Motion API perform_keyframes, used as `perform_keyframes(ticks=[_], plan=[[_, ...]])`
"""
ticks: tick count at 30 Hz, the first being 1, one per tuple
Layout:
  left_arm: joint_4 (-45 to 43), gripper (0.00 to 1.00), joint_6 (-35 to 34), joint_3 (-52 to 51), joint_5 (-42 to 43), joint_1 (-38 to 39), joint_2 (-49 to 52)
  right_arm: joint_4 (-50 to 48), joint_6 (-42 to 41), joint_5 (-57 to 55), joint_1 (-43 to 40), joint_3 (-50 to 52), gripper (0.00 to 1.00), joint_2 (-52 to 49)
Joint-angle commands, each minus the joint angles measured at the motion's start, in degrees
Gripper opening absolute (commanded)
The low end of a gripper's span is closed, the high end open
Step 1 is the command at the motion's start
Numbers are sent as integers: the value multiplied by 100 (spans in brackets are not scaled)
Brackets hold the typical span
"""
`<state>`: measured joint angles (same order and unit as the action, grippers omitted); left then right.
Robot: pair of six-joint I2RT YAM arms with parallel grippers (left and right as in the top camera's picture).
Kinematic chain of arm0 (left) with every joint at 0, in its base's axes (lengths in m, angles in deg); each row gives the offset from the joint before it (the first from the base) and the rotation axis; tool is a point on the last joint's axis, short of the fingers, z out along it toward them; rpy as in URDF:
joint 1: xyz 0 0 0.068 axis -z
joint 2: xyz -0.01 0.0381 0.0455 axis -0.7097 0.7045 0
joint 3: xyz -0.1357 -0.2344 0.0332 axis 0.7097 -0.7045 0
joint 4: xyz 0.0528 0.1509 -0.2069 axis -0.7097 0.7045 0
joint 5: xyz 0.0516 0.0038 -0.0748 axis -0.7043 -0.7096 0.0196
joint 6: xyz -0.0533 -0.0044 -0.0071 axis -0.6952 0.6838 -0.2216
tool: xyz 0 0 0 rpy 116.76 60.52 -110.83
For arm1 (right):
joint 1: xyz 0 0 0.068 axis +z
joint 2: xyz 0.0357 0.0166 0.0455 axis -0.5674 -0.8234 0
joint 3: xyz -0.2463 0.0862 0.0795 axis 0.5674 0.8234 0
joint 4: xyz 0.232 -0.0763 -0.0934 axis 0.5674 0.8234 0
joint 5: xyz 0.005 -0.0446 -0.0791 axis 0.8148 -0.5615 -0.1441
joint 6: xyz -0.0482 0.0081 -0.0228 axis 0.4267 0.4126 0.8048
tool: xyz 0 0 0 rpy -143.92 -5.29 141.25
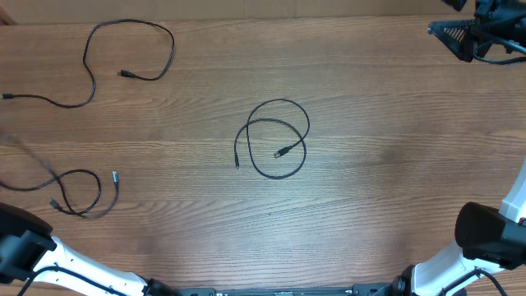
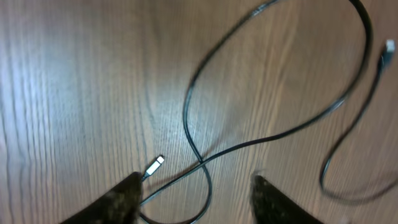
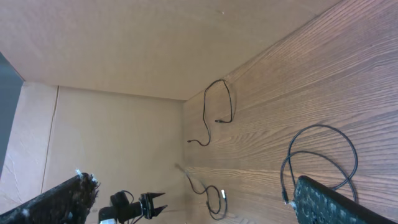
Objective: Untangle cables
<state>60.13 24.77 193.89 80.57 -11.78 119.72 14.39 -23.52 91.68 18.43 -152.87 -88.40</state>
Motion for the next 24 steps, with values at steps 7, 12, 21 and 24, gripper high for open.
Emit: perform_keyframes(ticks=[7, 12, 21, 24], plan=[[905, 62, 2092, 7, 3115, 61, 11, -13, 46, -17, -28, -44, 100, 26], [1147, 72, 2284, 7, 3248, 22, -293, -13, 44, -17, -28, -44, 100, 26], [1443, 100, 2291, 7, 3174, -4, -1685, -13, 46, -17, -28, -42, 100, 26], [1443, 100, 2288, -42, 3073, 48, -2249, -13, 44, -17, -28, -42, 100, 26]])
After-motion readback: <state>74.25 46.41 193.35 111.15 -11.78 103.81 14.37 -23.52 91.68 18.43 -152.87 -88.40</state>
